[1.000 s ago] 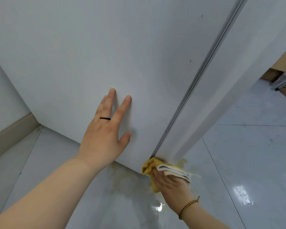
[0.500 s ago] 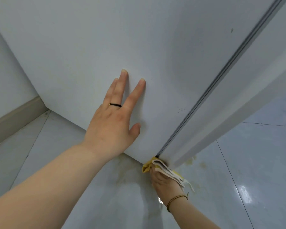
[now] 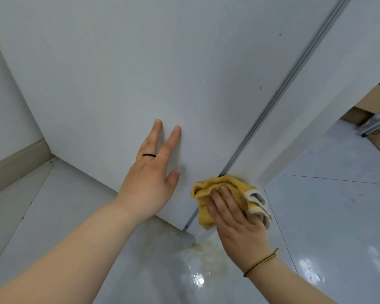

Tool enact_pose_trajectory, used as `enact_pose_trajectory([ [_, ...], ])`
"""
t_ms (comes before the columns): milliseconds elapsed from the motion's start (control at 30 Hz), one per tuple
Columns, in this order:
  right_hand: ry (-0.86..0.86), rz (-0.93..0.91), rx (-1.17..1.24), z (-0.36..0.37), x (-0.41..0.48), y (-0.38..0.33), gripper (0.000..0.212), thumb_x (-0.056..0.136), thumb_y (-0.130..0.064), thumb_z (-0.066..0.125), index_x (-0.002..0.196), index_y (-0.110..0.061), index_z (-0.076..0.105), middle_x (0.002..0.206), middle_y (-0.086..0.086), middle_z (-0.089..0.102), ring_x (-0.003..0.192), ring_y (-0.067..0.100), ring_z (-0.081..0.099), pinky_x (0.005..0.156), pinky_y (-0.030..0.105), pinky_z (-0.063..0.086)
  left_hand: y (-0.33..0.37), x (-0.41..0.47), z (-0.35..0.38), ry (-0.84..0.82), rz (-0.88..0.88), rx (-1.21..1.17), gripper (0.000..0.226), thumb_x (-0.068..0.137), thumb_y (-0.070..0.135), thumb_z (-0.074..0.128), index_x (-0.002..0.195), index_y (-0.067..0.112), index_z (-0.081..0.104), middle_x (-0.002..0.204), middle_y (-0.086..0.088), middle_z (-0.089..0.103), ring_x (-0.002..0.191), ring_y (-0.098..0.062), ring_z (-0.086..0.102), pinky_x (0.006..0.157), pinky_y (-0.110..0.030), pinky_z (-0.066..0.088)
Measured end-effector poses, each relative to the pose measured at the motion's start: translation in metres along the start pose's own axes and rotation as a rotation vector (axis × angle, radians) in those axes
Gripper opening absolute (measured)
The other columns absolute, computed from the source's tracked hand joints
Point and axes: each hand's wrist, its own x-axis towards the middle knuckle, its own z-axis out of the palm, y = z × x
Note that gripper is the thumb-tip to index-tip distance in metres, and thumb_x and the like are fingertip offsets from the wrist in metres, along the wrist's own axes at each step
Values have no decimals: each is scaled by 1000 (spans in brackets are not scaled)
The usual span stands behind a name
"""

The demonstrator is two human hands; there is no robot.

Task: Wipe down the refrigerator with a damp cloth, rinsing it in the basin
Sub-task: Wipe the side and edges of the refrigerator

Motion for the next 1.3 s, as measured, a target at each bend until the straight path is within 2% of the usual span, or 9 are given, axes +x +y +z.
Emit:
enact_pose_trajectory([
  [133,-77,-55,-24,-14,12,16,56,84,-3,26,140,-9,24,137,-1,32,142,19,-12,84,29,31,4,1,-8,10,-18,-11,70,92,22,47,122,50,-9,147,18,-16,140,-7,-3,106,-20,12],
  [267,123,-17,-143,-63,53,60,48,85,-20,44,132,-16,39,139,-2,34,143,19,0,114,34,9,20,9,-24,174,63,-69,65,90,23,52,126,48,4,140,21,-9,133,4,-2,105,-18,10],
  [433,350,256,-271,-118,137,104,48,87,-31,52,133,-20,41,140,-1,32,132,26,26,113,45,-6,44,44,-60,330,131,-206,56,82,36,43,124,49,8,140,18,-8,137,-3,0,107,-18,6],
  [533,357,404,-301,-115,153,88,50,89,-29,44,137,-22,32,142,-1,27,141,27,10,111,50,-7,58,57,-73,314,75,-210,54,88,40,47,124,51,8,147,13,-8,139,-11,-8,104,-19,-2],
  [633,199,215,-193,-94,141,59,52,82,-20,33,134,-20,31,142,0,26,141,29,-14,106,56,10,59,57,-77,270,82,-170,51,88,36,44,123,51,9,139,20,-10,139,-9,-11,96,-3,-8],
  [733,51,-89,-186,-92,129,64,50,79,-18,26,128,-16,36,142,2,29,140,33,7,102,56,14,58,57,-84,228,74,-185,47,90,30,43,120,52,13,136,22,-8,140,-8,-7,99,-6,-3],
  [1033,352,317,-200,-133,203,95,59,85,-29,47,140,-18,30,146,7,23,137,35,9,107,59,-9,63,55,-83,228,53,-277,40,91,33,35,116,54,14,135,25,-8,126,10,-8,103,-14,-1],
  [1200,67,-58,-325,-87,126,68,60,81,-27,45,137,-14,26,145,1,20,140,36,-13,111,58,-9,61,53,-90,159,43,-359,38,95,27,34,109,58,16,134,27,-8,128,11,-6,105,-15,2],
  [1300,102,-151,-320,-95,124,86,49,84,-17,32,132,-13,35,145,1,33,138,36,11,113,53,-7,58,53,-90,158,56,-340,40,95,26,34,110,58,15,134,27,-8,128,11,-5,105,-15,2],
])
